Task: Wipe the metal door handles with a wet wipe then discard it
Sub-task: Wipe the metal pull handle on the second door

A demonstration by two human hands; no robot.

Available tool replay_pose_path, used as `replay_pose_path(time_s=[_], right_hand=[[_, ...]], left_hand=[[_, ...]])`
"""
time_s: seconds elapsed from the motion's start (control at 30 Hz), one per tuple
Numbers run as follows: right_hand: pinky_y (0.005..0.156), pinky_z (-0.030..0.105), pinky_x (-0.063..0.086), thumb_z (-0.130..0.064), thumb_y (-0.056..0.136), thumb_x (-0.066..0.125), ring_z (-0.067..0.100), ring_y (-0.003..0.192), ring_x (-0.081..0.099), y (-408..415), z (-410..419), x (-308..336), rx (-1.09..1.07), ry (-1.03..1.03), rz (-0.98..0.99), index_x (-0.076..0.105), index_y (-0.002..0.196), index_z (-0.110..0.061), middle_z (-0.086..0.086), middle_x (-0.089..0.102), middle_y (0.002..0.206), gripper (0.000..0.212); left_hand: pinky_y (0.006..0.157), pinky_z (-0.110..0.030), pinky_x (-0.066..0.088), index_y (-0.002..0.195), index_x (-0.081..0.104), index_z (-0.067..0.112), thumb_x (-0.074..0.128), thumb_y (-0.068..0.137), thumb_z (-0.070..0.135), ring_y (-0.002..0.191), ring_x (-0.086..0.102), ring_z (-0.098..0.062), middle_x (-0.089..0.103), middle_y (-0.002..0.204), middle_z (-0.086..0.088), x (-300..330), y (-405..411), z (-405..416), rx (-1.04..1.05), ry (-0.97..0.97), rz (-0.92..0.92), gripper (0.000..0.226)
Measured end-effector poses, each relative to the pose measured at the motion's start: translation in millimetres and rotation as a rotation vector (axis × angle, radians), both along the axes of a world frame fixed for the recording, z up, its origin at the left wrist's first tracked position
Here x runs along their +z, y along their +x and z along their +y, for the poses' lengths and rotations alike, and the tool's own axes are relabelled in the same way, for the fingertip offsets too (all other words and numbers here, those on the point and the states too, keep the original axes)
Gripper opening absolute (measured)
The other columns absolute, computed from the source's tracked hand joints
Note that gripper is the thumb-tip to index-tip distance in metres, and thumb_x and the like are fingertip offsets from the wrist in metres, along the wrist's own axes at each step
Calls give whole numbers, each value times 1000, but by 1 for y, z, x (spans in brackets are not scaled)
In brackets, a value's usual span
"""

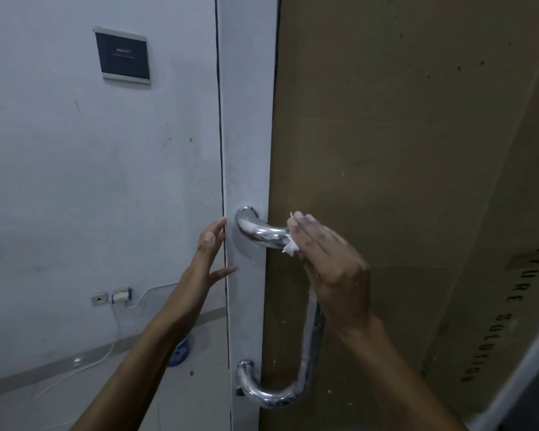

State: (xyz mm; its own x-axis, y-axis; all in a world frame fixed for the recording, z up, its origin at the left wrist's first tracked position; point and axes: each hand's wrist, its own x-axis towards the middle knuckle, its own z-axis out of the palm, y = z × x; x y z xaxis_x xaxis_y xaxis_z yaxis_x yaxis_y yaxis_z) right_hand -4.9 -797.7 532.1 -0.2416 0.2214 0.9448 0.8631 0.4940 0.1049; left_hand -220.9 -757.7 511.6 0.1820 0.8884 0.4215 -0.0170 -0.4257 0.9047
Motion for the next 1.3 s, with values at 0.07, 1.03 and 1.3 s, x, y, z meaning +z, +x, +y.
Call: replay_pose_path(time_s=[0.07,1.03,1.3], right_hand=[[103,33,47,-21,102,48,16,127,55,1,-1,2,-2,-23,16,60,131,-10,4,59,135,33],[102,48,48,-52,100,18,31,143,26,-34,-48,-149,-37,-518,533,-11,150,-36,5,0,160,59],[117,41,24,-49,103,20,21,151,3,-30,-24,-114,-59,-381,435,-8,154,-16,-2,-16,162,67]], left_hand=[[78,-13,52,140,31,53,24,89,66,123,39,20,32,144,32,-1,3,-1,9,2,-7,54],[113,-23,16,153,7,38,26,90,63,140,10,11,8,154,28,-61,35,-30,229,-16,158,70],[120,-28,6,148,-9,41,26,89,64,142,-6,10,-13,151,30,-83,47,-39,235,-49,231,72]])
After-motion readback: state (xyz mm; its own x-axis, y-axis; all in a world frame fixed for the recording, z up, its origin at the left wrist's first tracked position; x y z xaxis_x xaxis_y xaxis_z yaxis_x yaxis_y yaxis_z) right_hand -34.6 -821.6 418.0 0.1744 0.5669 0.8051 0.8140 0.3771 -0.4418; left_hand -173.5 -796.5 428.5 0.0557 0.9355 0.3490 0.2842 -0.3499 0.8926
